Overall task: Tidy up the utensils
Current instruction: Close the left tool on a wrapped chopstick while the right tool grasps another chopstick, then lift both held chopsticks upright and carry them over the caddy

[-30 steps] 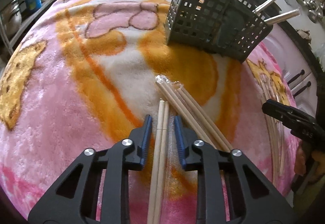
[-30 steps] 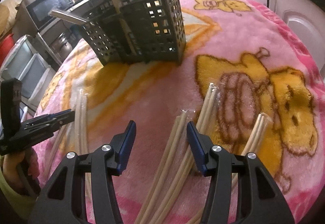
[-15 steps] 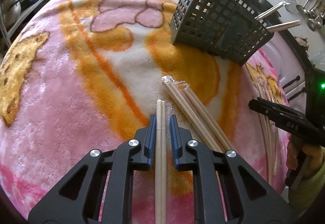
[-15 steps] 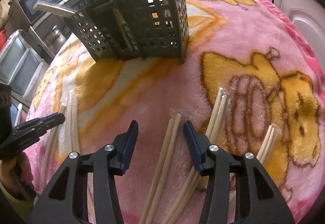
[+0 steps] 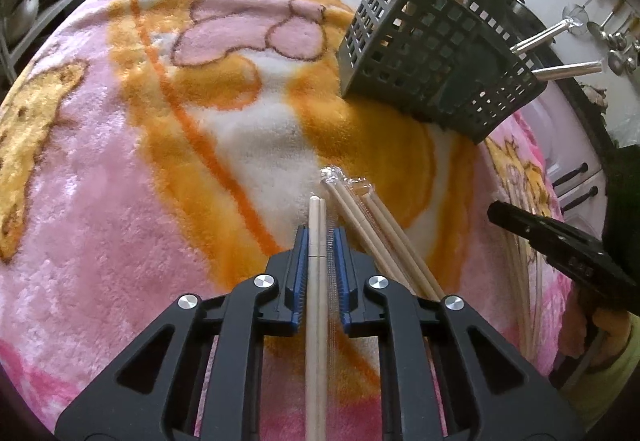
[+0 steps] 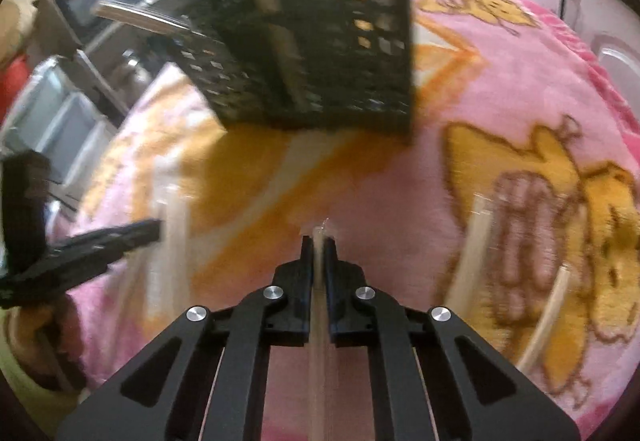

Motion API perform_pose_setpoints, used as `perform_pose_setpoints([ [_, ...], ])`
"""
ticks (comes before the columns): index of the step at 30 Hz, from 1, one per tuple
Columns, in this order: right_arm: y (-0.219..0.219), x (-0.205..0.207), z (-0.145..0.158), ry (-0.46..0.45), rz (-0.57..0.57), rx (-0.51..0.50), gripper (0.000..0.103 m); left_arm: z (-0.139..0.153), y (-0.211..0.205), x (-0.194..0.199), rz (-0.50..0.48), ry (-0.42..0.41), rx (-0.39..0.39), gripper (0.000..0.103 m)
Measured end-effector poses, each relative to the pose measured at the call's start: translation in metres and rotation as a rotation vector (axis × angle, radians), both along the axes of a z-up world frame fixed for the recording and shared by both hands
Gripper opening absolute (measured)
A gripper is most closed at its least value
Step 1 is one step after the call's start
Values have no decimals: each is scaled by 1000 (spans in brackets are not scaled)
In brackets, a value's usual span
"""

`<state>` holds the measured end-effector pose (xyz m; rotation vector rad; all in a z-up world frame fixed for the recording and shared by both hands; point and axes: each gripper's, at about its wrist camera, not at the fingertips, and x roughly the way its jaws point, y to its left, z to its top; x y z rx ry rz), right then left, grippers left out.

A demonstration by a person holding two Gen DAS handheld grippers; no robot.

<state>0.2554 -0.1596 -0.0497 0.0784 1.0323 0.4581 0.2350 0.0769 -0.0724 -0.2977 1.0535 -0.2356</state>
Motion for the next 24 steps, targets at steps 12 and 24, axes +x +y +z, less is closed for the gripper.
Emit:
perform_pose_setpoints([
  [12,13,-24,51,-149,96,107,6,37,-1,-23,17,-121,-17,1],
  [24,11,-42,84,-335,126,169,6,99,-20,-39,9,-309,18,1],
])
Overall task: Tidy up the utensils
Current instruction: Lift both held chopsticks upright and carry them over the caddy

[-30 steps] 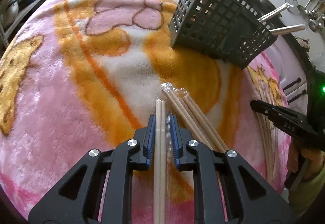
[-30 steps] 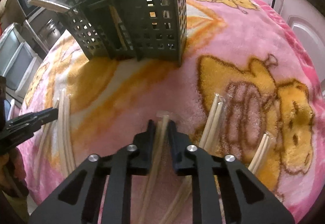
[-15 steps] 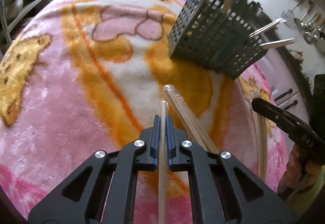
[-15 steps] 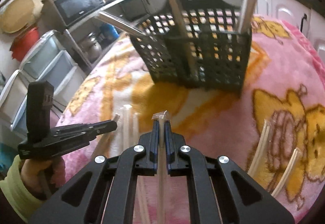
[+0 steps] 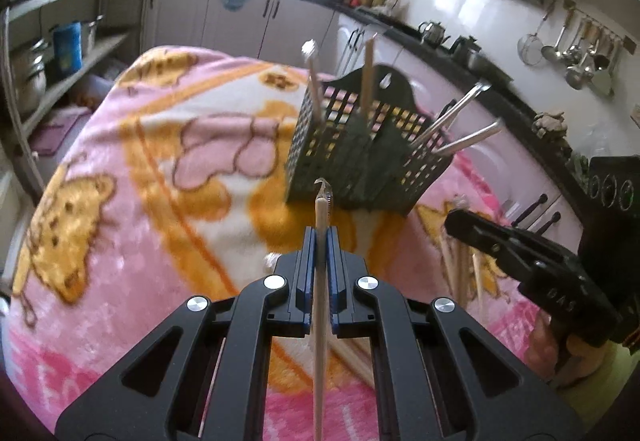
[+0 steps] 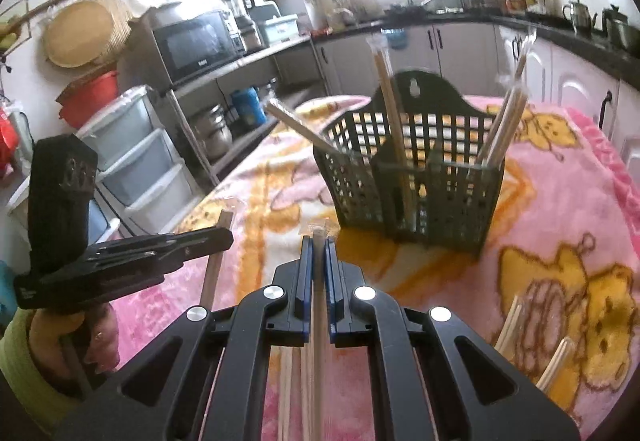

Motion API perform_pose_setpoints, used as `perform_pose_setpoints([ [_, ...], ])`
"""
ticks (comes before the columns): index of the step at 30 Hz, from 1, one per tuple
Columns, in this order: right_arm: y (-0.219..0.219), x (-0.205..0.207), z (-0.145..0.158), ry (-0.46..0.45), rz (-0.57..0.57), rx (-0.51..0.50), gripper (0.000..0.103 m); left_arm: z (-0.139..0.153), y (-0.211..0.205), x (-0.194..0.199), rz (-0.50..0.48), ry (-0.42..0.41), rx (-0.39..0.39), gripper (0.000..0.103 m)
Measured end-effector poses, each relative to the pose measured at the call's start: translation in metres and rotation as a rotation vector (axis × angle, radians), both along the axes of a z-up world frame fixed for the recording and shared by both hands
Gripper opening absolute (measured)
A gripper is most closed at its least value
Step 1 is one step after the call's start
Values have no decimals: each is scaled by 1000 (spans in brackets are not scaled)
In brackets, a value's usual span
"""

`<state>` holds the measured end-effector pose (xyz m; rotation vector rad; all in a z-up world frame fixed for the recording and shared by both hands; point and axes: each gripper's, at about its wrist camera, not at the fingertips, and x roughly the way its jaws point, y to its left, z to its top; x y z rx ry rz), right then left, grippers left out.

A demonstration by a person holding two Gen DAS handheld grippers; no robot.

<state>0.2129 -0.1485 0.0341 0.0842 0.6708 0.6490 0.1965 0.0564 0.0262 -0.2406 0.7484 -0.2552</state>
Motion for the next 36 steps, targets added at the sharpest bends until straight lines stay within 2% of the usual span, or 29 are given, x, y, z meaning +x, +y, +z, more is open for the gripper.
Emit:
perform_pose_setpoints([
  [7,-8,-4,18,-76,-19,17,6,19,-6,0,-19,-40,-15,1],
  [22,-42,1,39,-115,-102,87,6,60,-22,11,-64,-118,-52,1],
  [36,-61,22,76,-202,-170,152,6,94,-41,35,-98,-179,-56,1],
])
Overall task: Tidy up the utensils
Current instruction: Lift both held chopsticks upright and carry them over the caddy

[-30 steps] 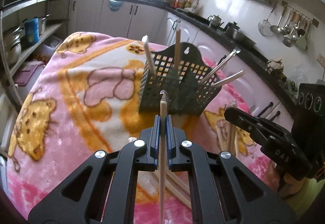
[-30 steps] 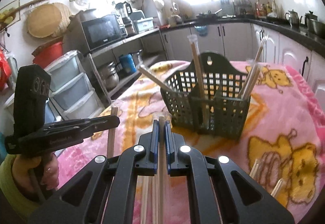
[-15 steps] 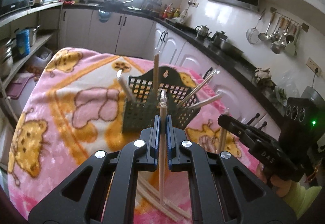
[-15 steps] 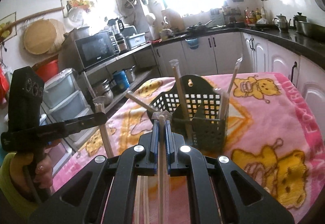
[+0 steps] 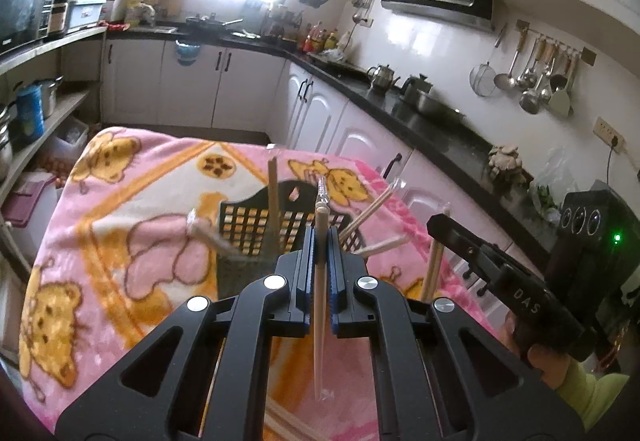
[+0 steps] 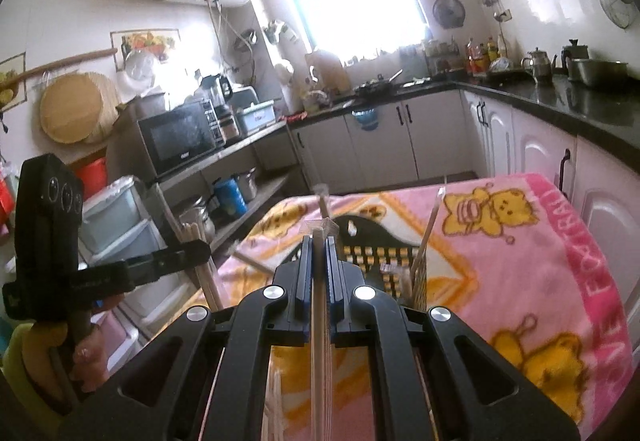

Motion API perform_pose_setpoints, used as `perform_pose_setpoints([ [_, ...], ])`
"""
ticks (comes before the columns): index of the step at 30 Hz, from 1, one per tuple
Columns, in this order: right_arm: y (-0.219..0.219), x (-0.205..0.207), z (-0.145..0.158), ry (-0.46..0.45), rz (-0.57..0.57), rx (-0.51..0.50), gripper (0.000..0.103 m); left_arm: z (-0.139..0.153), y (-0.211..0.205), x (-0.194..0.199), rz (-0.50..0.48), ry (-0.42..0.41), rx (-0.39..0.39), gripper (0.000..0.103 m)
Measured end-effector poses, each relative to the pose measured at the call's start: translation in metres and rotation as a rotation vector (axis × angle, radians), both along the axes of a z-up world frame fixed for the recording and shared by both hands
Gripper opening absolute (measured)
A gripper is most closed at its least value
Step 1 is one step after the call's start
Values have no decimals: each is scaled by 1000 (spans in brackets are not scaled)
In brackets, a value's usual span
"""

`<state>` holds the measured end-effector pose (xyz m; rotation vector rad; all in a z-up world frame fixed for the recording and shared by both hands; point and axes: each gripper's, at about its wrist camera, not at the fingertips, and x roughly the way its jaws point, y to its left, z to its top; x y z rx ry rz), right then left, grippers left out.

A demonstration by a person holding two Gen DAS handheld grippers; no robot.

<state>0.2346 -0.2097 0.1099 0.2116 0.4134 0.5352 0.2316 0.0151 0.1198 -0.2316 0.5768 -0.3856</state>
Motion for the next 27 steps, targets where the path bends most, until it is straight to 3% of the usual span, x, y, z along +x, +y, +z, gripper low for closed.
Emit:
perform_pose_setpoints([
  [17,-9,33,41,-94,-77,59,6,48,-27,31,-9,-109,27,1],
  [27,-15,60,51,-140,-151,103,6,61,-27,53,45,-158,37,1],
])
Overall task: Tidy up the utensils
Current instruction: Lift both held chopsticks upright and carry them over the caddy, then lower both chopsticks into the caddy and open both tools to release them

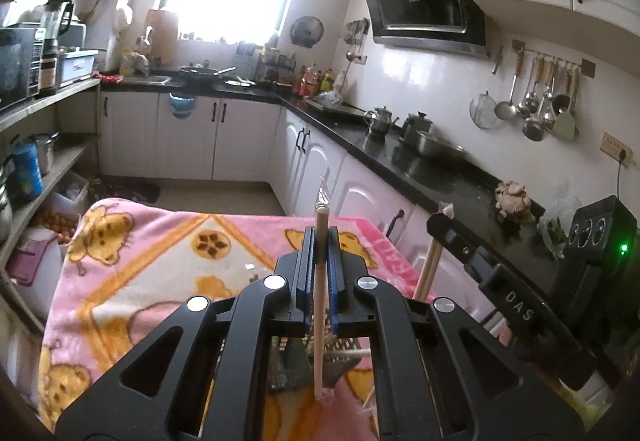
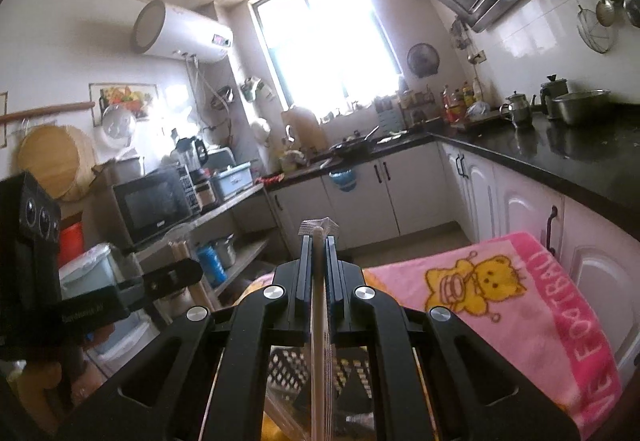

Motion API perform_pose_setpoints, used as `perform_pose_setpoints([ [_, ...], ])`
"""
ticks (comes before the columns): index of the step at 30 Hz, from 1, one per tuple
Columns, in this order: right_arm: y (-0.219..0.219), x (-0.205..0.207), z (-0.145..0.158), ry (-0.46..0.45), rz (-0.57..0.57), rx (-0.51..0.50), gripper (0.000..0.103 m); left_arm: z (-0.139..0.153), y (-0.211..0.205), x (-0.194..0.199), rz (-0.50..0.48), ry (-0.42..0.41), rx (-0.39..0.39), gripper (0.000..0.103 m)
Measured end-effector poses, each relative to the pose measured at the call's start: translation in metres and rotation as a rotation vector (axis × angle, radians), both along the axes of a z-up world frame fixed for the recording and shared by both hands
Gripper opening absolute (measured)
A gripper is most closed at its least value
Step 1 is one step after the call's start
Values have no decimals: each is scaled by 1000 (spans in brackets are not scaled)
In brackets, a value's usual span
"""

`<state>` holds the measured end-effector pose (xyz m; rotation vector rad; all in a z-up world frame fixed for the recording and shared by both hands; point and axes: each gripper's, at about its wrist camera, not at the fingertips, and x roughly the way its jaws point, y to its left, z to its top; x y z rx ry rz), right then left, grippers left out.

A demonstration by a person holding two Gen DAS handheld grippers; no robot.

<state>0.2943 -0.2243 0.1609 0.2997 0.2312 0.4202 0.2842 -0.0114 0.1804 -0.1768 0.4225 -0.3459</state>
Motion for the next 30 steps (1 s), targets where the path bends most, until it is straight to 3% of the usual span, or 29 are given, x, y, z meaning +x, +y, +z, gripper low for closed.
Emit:
perform_pose_setpoints([
  [14,-6,34,8,-84,-58,11,6,-3,2,16,73,-64,22,1],
  [30,-6,55,-30,-89,-163,-9,6,-30,-5,34,92,-87,37,1],
])
